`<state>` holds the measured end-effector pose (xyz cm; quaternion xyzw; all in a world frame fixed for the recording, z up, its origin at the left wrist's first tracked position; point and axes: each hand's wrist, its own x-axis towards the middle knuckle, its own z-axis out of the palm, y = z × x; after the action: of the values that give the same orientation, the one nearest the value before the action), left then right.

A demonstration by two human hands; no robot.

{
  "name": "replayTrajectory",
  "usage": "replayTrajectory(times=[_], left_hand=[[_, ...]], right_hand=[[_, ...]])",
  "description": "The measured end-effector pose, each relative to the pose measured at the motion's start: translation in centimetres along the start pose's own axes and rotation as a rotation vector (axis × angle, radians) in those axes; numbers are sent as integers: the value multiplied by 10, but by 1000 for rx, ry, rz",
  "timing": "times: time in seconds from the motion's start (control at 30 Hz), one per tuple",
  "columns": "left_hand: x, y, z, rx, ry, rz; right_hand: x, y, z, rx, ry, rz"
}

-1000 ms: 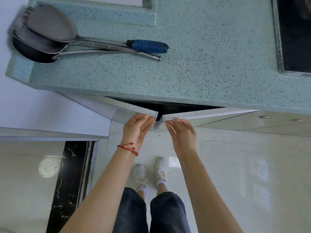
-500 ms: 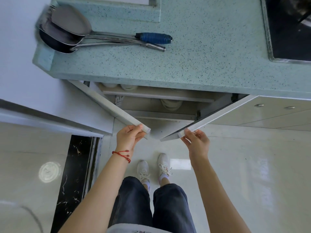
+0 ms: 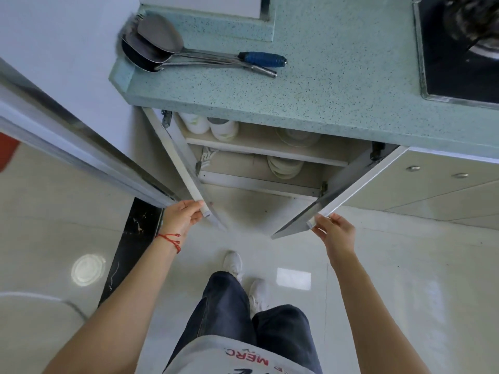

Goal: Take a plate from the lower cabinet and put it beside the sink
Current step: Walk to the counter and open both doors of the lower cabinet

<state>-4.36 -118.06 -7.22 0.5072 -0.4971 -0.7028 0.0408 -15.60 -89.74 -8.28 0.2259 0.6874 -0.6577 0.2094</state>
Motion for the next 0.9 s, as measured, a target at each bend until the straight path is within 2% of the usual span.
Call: replayTrajectory(times=[0.2,0.6,0.9], left_hand=[[-9,-1,-13,68,47,24],[-14,-4,-68,287,128,113],[-15,3,-100,364,150,158]], right_hand=[[-10,5,-36,-114,-23,-37],[-20,12,-88,-379,170,-57],[-25,20,-114,-398,318,-28]])
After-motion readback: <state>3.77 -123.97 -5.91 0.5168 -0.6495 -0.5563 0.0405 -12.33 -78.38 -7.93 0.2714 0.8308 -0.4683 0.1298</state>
